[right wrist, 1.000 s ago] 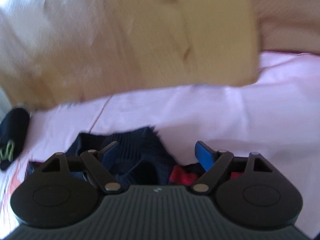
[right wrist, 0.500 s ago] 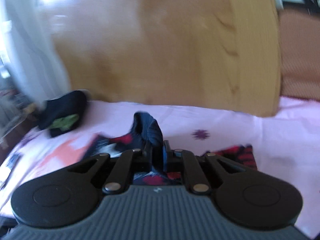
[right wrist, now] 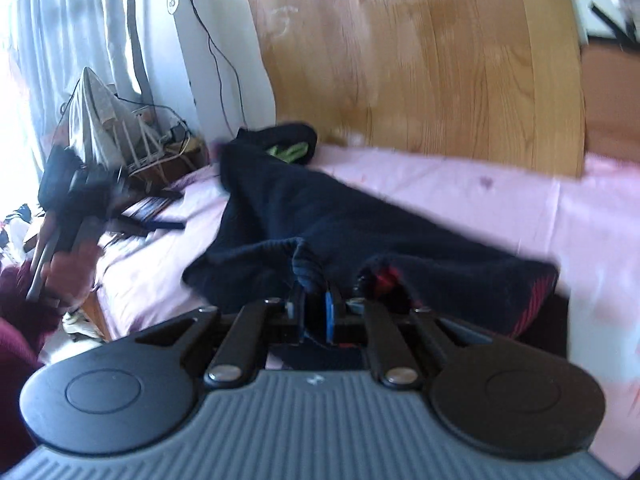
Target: Fold small clothes
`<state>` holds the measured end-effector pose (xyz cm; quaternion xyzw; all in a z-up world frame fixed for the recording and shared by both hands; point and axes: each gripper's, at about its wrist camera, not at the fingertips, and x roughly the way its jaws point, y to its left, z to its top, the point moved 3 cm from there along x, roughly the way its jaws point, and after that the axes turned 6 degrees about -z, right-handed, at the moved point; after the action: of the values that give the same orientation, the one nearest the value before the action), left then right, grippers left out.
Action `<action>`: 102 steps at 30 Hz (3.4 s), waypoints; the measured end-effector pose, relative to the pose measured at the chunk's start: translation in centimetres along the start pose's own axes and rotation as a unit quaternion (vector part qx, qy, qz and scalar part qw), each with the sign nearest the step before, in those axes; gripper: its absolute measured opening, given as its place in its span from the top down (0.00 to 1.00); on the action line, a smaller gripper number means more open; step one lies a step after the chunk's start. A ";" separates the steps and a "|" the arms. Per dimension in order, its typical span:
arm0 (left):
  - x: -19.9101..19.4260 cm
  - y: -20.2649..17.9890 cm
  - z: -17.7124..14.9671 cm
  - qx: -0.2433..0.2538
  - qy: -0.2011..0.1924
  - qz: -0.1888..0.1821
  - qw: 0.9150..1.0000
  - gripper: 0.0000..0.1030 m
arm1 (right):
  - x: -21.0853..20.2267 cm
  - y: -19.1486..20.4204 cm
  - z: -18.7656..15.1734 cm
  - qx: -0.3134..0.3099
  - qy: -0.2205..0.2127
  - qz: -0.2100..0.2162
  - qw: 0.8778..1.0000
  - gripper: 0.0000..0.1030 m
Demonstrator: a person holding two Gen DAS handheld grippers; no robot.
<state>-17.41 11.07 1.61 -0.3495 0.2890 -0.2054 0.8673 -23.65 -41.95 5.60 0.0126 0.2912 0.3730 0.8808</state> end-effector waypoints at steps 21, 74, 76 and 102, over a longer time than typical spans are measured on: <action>6.6 -1.9 -0.1 0.055 0.080 0.006 0.995 0.49 | -3.3 -10.8 -4.0 0.270 -0.052 -0.058 0.960 0.35; 11.2 -5.9 -4.8 0.247 0.108 0.041 0.962 0.71 | 6.6 -2.3 -3.7 0.084 -0.042 -0.032 0.995 0.56; 11.2 -6.2 -4.8 0.245 0.108 0.041 0.963 0.71 | 6.3 -2.1 -3.8 0.076 -0.042 -0.036 0.996 0.56; 10.9 -5.9 -4.5 0.226 0.112 0.027 0.967 0.66 | 6.0 1.6 -6.5 0.017 -0.017 0.020 1.000 0.56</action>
<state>-13.08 -1.21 -0.65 -0.1113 0.3394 -0.2793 0.8913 -24.81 -38.06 -2.39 0.0395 0.2816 0.3852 0.8779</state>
